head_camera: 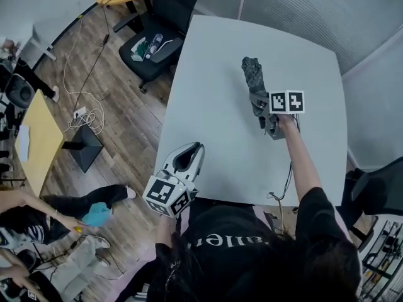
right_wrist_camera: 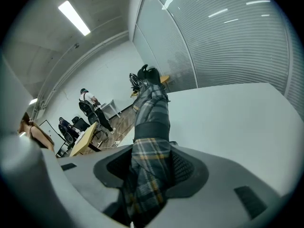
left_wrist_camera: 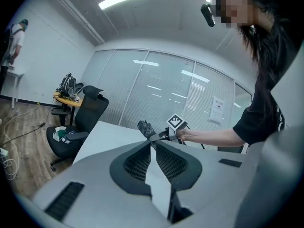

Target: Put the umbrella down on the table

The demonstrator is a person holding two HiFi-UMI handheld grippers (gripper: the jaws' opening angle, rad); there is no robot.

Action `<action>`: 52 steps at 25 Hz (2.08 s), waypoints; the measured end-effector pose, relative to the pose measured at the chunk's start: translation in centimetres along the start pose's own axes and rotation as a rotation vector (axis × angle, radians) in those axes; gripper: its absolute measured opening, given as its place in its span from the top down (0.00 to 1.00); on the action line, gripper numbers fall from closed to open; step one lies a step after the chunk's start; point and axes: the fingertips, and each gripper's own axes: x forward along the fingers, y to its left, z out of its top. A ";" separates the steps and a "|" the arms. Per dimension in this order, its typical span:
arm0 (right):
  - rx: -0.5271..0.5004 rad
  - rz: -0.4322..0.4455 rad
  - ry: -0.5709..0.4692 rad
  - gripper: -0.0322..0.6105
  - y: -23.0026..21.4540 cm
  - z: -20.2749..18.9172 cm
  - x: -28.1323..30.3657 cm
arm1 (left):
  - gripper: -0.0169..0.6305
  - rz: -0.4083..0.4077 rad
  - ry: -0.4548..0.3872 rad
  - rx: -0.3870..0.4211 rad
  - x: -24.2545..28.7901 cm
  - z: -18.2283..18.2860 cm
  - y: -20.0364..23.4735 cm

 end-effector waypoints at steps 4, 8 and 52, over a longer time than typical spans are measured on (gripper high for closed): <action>-0.008 -0.057 0.088 0.63 -3.4 -0.5 4.1 | 0.91 0.034 0.003 0.011 0.5 0.3 0.9; -0.022 -0.106 0.181 0.63 -6.3 -1.4 7.8 | 0.91 0.063 -0.006 0.012 1.2 1.1 1.8; 0.108 0.064 -0.232 0.55 -0.8 -2.6 -4.8 | 0.91 -0.053 0.005 0.046 0.9 0.8 -2.7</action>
